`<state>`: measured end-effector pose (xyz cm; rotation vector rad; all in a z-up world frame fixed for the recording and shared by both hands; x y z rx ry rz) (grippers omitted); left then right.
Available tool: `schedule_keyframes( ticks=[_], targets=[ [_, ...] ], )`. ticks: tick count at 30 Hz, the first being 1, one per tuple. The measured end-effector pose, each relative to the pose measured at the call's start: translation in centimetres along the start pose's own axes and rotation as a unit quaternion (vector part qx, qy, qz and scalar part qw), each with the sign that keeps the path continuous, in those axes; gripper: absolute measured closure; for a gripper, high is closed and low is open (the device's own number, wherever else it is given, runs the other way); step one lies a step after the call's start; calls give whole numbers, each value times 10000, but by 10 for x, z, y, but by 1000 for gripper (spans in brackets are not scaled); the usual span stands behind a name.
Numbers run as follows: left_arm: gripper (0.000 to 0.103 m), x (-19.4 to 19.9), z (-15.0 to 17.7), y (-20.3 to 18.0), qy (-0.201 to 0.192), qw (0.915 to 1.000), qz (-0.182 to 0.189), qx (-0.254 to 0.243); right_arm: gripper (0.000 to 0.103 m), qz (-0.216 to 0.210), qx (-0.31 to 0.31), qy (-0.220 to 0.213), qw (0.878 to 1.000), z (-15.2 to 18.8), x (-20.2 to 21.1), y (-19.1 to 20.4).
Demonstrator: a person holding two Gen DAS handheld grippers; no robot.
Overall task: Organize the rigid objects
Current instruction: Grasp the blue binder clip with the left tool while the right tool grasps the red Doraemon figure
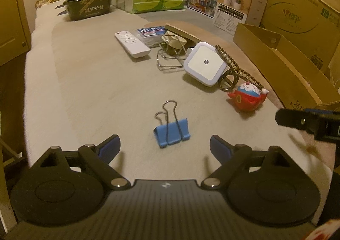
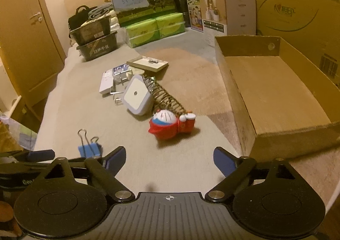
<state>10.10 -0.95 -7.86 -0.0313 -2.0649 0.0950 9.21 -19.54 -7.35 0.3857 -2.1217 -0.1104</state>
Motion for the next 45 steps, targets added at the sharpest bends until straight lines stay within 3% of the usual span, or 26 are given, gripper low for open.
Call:
schedule_keyframes(
  ticks=[5,10,15,20,28,45],
  targets=[
    [21,-17,-8,-8,-72,10000,-1,17,16,-3,-20,-75,10000,-11,-10,-6],
    [38,-30,-12,-14,-127,9998,-159,-49,16,9,-52,-69,10000,-16,-16,-11],
    [45,-34,-13,-14,-195,9992,-328,-147,16,30,-9,-104,9999,-17,-20,-12],
    [46,-30,-10,-4,-160,9992,-347,-93,16,9,98,-47,9999,-16,-27,-7],
    [66,-28,-9,4,-147,9992,-352,-145,16,-10,175,46,9998,-17,-36,1],
    [67,-24,-11,14,-213,9996,-132,-139,16,371,668,114,9970,-40,-76,4]
  ],
)
Point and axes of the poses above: each gripper's, at about its wrist camera, not at the fingertips, and x roughly against the way its jaws point, y to its left, z to its underside, the point moved 2 cm from there along -x, roughly the way its jaws point, and after that the axes turned 14 degrees about y, right-handed, at the moved point
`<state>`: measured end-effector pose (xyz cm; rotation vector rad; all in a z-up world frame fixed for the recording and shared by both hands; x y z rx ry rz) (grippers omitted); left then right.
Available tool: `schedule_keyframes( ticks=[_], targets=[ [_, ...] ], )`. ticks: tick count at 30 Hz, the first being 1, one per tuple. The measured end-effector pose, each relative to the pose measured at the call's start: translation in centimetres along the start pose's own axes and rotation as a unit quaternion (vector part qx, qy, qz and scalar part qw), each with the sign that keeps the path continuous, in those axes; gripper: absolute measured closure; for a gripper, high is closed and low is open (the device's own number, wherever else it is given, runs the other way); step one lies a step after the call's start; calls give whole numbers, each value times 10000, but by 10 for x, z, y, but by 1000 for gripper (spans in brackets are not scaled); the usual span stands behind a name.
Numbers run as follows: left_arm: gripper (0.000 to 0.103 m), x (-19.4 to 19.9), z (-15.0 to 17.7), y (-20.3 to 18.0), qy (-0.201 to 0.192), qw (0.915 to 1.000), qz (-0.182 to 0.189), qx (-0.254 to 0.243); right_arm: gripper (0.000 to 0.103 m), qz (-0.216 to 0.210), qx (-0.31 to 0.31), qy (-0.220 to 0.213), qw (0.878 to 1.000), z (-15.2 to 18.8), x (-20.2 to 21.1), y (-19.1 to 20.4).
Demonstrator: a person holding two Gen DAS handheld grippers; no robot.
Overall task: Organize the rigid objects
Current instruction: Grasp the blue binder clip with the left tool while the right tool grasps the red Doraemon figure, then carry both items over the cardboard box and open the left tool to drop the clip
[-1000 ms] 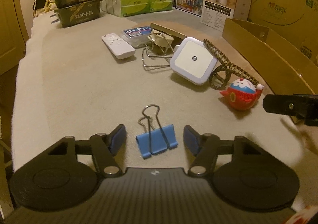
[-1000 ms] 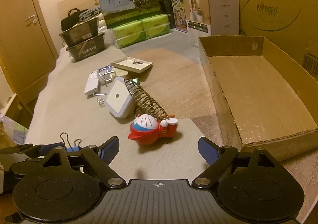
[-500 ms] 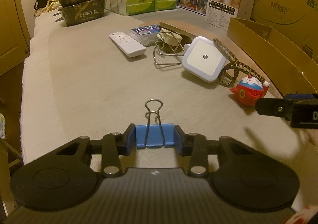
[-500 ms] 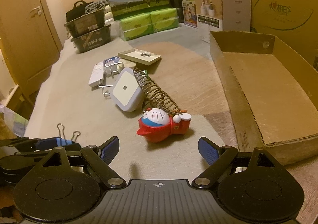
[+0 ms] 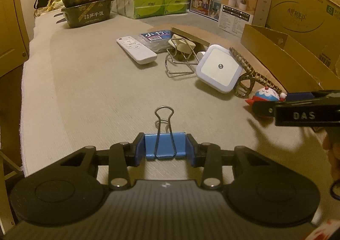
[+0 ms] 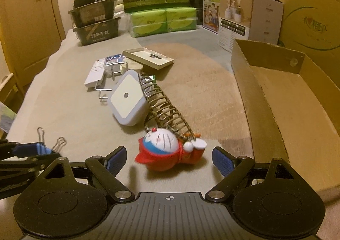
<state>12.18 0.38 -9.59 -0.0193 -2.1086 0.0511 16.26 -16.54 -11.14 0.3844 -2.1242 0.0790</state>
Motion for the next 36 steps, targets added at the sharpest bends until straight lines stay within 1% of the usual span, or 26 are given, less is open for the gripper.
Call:
schedule_keyframes(
  ticks=[6,8,9,14,18,26,32,36],
  targets=[
    [67,0,-1,1,14,10000,1,-7,17,-80,15,-90,9999,-5,-14,-6],
    [67,0,-1,1,26,10000,16,-5,29,-127,8,-120,9998,-5,-16,-8],
    [67,0,-1,1,30,10000,21,-9,31,-163,16,-126,9998,-5,-17,-8],
    [67,1,0,-1,45,10000,53,-62,32,-197,-44,-125,9997,-2,-13,-7],
    [67,5,1,-3,43,9999,79,-118,32,-175,-96,-8,9998,3,-6,-4],
    [67,20,8,-9,26,9996,155,-250,32,-218,-247,205,9992,31,17,4],
    [67,31,14,-14,19,9992,223,-329,32,-213,-358,199,9989,42,37,2],
    [67,41,15,-19,-56,9989,249,-396,32,-189,-364,121,9991,45,51,3]
  ],
)
Point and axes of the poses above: each gripper's, at about its wrist camera, not at the fingertips, and x roughly against the way its jaws point, y to its left, z to its underside, the point moved 2 cm from there along -x, roughly the way its jaws point, and after that the axes turned 14 degrees about y, right-handed, at the moved point
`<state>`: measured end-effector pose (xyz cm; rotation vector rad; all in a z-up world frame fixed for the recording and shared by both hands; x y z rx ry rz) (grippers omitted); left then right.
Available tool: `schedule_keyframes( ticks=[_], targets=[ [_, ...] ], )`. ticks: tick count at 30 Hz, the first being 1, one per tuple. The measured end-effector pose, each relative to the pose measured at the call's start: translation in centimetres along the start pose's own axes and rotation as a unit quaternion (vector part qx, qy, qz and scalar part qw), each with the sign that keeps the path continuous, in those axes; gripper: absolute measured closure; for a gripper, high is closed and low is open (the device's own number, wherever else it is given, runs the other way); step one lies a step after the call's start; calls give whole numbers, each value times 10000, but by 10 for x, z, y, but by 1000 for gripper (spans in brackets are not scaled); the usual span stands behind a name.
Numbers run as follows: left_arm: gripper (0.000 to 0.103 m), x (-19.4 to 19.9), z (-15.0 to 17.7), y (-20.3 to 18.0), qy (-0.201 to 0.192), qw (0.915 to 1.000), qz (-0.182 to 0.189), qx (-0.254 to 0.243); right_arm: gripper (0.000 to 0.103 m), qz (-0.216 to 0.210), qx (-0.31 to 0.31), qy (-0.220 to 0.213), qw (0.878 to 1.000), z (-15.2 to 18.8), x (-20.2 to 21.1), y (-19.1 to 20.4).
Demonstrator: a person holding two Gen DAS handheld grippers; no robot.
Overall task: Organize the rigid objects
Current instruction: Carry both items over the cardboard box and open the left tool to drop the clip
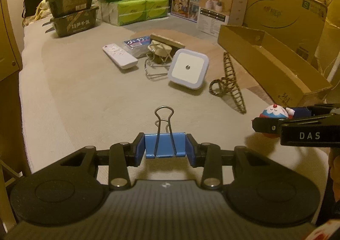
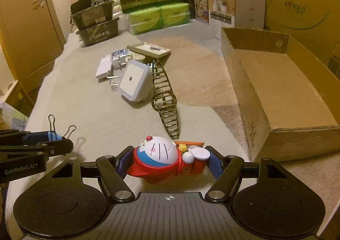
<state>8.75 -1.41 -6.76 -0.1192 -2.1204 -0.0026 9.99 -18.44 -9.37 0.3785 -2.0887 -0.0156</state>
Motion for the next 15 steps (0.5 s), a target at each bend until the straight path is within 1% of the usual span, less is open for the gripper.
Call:
schedule_keyframes(
  ticks=[8,15],
  targets=[
    [67,21,0,-12,-166,9997,46,-149,32,3,-72,-176,9998,5,26,0],
    [67,33,0,-23,-219,9994,74,-256,32,62,-145,-339,9993,10,47,-4]
  ],
)
Point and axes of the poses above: each gripper's, at about its wrist camera, not at the fingertips, and x roughly against the way its jaws point, y to its left, z to its underside, the point moved 2 cm from there along -x, roughly the way its jaws point, and after that the axes turned 14 degrees about y, right-handed, at the moved point
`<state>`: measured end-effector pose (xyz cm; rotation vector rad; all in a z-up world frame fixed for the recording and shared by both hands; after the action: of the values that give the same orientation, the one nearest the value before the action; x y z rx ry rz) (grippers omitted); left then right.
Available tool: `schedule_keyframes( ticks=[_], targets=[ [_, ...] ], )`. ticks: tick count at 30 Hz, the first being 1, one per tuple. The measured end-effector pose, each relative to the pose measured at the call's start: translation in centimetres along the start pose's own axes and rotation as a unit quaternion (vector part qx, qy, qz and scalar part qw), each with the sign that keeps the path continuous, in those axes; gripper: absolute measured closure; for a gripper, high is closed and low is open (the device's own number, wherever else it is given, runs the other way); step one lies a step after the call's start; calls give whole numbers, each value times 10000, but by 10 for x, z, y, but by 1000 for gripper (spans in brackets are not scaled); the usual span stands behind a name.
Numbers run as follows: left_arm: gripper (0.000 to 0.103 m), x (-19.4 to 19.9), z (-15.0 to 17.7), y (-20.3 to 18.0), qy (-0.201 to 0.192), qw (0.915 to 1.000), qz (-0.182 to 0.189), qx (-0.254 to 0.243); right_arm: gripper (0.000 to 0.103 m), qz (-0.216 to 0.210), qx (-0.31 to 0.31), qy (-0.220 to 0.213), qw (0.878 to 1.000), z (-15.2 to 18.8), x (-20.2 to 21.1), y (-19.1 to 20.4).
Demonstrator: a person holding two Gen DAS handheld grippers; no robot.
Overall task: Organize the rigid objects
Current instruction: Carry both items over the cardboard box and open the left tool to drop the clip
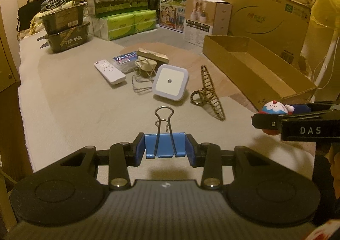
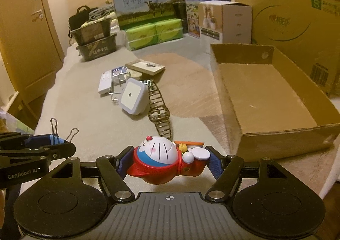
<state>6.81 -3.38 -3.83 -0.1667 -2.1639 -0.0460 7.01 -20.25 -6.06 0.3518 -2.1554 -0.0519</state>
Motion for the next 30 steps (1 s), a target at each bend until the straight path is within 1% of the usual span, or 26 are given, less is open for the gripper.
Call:
schedule_keyframes(
  ticks=[8,15,23,27,30],
  targets=[
    [67,8,-6,-20,-75,9998,150,-117,32,96,-140,-166,9997,2,20,-13],
    [67,8,-21,-48,-141,9984,419,-361,32,309,-378,-312,9983,1,37,-40],
    [67,-3,-54,-91,-253,9941,795,-698,32,669,-611,-498,9946,-12,52,-87],
    [67,-11,-74,-114,-293,9916,957,-820,32,887,-669,-598,9920,-26,56,-119],
    [67,-20,-87,-130,-319,9901,1027,-906,32,972,-725,-631,9906,-37,57,-143]
  ],
)
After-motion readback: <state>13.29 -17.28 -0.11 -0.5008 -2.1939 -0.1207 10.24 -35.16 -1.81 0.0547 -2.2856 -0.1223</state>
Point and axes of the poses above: each gripper's, at about its wrist camera, not at the fingertips, and x roughly against the way its jaws point, y to its left, z to its underside, the point moved 2 cm from there along -x, roughly the way its jaws point, and after that the axes turned 14 degrees about y, right-handed, at the moved point
